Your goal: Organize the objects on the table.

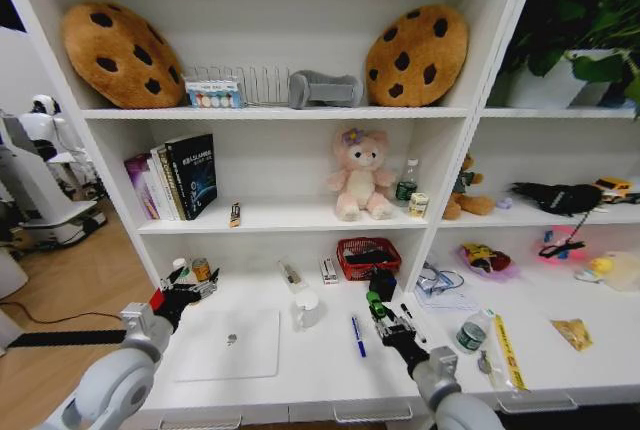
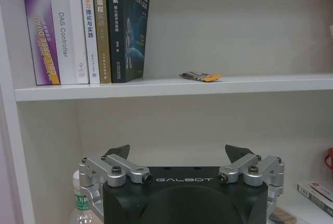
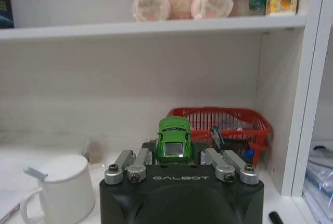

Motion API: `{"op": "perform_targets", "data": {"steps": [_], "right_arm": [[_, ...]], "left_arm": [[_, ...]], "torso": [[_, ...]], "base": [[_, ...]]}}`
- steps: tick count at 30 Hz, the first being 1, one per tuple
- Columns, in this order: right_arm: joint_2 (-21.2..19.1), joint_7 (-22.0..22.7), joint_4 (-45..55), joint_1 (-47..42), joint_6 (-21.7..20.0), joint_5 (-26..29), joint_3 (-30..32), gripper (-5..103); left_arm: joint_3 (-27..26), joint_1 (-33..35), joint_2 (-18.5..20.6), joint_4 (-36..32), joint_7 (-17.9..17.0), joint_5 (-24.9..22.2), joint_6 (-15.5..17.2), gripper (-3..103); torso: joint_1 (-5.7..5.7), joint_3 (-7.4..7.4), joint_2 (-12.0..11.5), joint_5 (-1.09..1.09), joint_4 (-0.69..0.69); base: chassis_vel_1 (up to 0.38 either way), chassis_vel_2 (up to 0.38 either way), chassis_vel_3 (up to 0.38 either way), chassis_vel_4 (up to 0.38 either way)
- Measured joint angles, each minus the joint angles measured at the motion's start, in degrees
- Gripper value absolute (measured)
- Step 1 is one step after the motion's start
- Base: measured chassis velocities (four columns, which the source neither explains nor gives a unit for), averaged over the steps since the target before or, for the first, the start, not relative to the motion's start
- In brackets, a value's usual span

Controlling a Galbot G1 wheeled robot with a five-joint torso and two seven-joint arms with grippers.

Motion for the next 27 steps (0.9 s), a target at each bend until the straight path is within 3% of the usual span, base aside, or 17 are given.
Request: {"op": "perform_targets", "data": {"steps": [8,16,21,27], "right_arm": [[-3.08,0.23,4.15,2.74,-0.48,3.48,1.27,35],[-10.9,0.04,2.65,17.79,-1.44,13.78,-2.96,35],[-16.14,-1.87,-1.16,34.63,-1.24,19.25,-14.11,35],[-15.92,-2.37,-5.66,47.77,-1.21,22.27,-23.21,35]], "left_arm": [[-0.22,1.07,-1.53,-0.05,0.43,1.59,-0.27,100],[-0.99,3.31,-2.94,1.06,0.91,3.95,-0.77,100],[-1.01,4.1,-4.4,2.08,0.91,5.4,-0.82,100],[-1.59,5.22,-4.77,3.09,1.29,6.69,-1.16,100]], "torso": [[0.0,0.0,-0.01,-0.01,0.0],[0.0,0.0,-0.01,0.0,0.02],[0.0,0.01,-0.01,-0.02,0.02],[0.0,0.01,-0.01,0.0,0.0]], "base": [[0.0,0.0,0.0,0.0],[0.0,0.0,0.0,0.0],[0.0,0.0,0.0,0.0],[0.0,0.0,0.0,0.0]]}}
